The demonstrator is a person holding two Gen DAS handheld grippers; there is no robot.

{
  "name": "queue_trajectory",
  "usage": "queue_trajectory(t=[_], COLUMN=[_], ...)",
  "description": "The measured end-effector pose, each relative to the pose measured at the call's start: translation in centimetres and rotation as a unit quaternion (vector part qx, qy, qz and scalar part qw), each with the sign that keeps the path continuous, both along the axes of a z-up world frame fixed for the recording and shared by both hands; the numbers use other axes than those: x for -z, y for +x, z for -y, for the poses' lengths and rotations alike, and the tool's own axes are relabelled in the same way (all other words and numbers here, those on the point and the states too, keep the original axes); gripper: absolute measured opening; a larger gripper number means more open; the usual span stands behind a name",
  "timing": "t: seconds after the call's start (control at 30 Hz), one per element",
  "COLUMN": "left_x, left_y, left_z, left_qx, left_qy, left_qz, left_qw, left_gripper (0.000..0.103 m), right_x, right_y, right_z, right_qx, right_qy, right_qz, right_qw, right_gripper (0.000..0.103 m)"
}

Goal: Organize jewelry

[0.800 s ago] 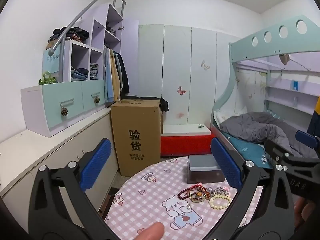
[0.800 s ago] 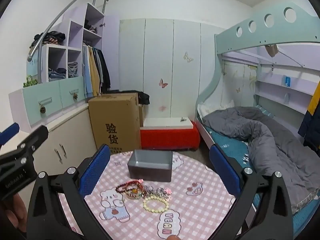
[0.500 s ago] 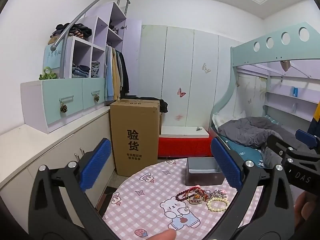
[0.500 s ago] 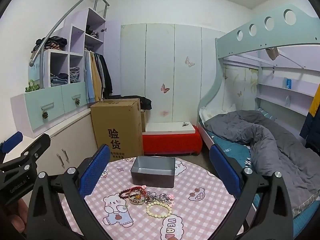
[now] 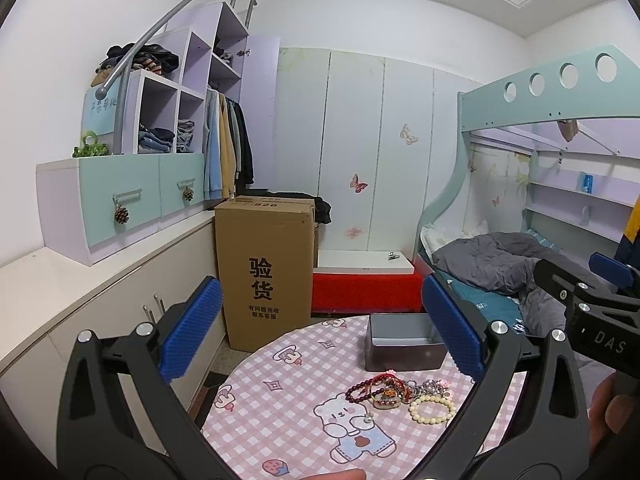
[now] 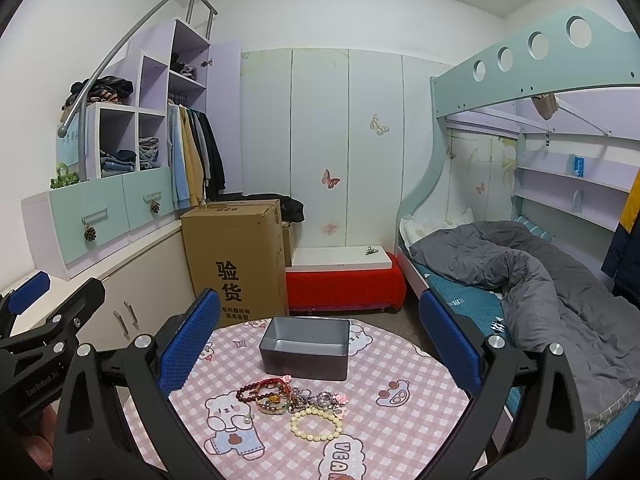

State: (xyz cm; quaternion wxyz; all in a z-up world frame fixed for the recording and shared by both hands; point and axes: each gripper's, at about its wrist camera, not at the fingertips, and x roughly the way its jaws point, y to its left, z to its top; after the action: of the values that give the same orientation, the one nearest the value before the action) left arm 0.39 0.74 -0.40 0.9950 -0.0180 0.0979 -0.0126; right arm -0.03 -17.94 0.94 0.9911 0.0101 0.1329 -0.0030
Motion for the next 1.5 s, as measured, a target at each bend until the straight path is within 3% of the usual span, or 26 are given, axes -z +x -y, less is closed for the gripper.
queue_trajectory(t=[0.5, 0.9, 1.1, 1.33, 1.5], left_x=[0.2, 2.6, 7.1, 14.4, 17.5], left_y=[0.3, 2.2, 5.0, 8.9, 11.3], left_z=[0.6, 0.9, 1.3, 3.0, 4.0], left_qx=[0.005, 0.003, 0.006, 0.032, 0.043], left_qy=[-0.001, 0.004, 0.023, 0.057, 0.075], left_qz=[-0.002, -0.039, -0.112, -0.218, -0.256], left_qw=[1.0, 0.9992, 0.9934, 0.9738, 0.9627], left_gripper=[0.098, 0.098, 0.098, 0.098, 0.098], right_x=[-0.1, 1.2, 5.4, 11.9, 14.5], right_y=[0.3, 1.7, 3.3, 5.2, 6.1], right_z=[0.5, 1.4, 3.1, 5.0, 5.7], right_qx=[0.001, -0.002, 0.001, 0.007, 0.008], right_qy=[0.004, 0.007, 0.018, 0.032, 0.039], right_qz=[0.001, -0.017, -0.069, -0.159, -0.2], right_qw=[1.0, 1.0, 0.997, 0.987, 0.979], right_gripper=[0.095, 0.095, 0.095, 0.095, 0.095])
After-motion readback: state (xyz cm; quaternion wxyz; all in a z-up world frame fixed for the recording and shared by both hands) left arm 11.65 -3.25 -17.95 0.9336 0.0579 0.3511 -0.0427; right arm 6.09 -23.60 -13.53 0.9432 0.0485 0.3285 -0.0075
